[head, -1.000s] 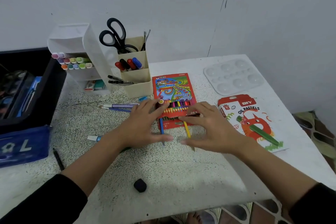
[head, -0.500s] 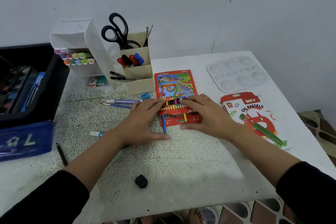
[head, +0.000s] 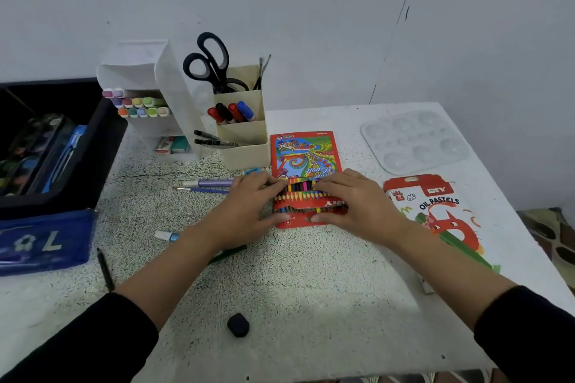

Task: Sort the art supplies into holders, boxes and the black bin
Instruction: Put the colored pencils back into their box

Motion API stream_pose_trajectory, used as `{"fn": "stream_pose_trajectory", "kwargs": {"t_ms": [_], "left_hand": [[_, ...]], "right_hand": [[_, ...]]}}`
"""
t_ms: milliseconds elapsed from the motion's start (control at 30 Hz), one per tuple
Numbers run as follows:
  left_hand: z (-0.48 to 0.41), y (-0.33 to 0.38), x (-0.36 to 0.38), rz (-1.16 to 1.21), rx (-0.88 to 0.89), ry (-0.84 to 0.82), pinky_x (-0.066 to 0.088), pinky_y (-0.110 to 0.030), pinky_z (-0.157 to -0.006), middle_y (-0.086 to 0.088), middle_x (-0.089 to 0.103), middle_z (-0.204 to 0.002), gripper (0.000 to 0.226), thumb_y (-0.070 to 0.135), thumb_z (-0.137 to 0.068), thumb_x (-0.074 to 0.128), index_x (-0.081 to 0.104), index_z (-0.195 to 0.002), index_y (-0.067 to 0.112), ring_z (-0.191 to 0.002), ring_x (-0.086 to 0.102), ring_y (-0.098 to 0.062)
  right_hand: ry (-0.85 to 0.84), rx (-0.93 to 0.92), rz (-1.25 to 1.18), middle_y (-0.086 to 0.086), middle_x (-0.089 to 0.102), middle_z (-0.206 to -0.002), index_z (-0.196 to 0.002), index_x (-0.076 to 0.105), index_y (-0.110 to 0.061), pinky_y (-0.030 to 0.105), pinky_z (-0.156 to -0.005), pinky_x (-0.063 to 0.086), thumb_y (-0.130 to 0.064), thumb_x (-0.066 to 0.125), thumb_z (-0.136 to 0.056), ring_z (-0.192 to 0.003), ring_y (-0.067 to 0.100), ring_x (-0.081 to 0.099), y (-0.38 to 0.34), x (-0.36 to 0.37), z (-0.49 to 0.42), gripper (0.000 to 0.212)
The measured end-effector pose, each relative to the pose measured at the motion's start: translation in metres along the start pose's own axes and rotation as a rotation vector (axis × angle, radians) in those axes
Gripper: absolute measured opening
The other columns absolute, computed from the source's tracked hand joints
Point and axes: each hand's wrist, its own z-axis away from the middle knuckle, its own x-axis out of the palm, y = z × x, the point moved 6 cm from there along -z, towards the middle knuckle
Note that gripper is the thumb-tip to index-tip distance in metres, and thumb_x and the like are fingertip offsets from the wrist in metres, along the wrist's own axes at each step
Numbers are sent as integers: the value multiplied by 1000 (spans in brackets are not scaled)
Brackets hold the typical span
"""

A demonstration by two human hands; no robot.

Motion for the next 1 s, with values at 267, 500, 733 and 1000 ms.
{"fn": "stream_pose_trajectory", "kwargs": {"t_ms": [267,500,733,1000], "left_hand": [[-3,2,9,-109,64,56,34,-48,-110,-4,53,-125,70,59,-97,32,44,-150,16,-120,47,-24],[16,-5,-17,55,59,21,38,-31,-107,8,56,-135,47,46,-96,56,59,-138,25,-126,48,-10],[126,-44,-82,166,-160,355,43,-10,-70,21,66,-90,11,28,-95,65,70,-103,31,-84,62,-4],[229,-111,-60,-14,-320,226,45,-22,-96,11,54,-128,58,-15,-85,59,67,-127,24,-115,55,-7]], "right_hand": [[36,29,43,-1,70,-115,-121,67,-15,43,-81,55,-53,66,-85,-102,23,63,3,5,-3,53],[82,83,-20,-10,59,-112,-115,69,-25,40,-88,37,-54,63,-83,-107,16,48,-18,8,4,43],[8,-92,-234,-15,64,-90,-101,72,-22,43,-80,45,-33,61,-95,-84,5,53,-95,29,-16,16],[-222,-260,-104,-10,58,-91,-110,67,-26,33,-73,39,-38,63,-89,-89,14,52,-160,75,-35,24]]}}
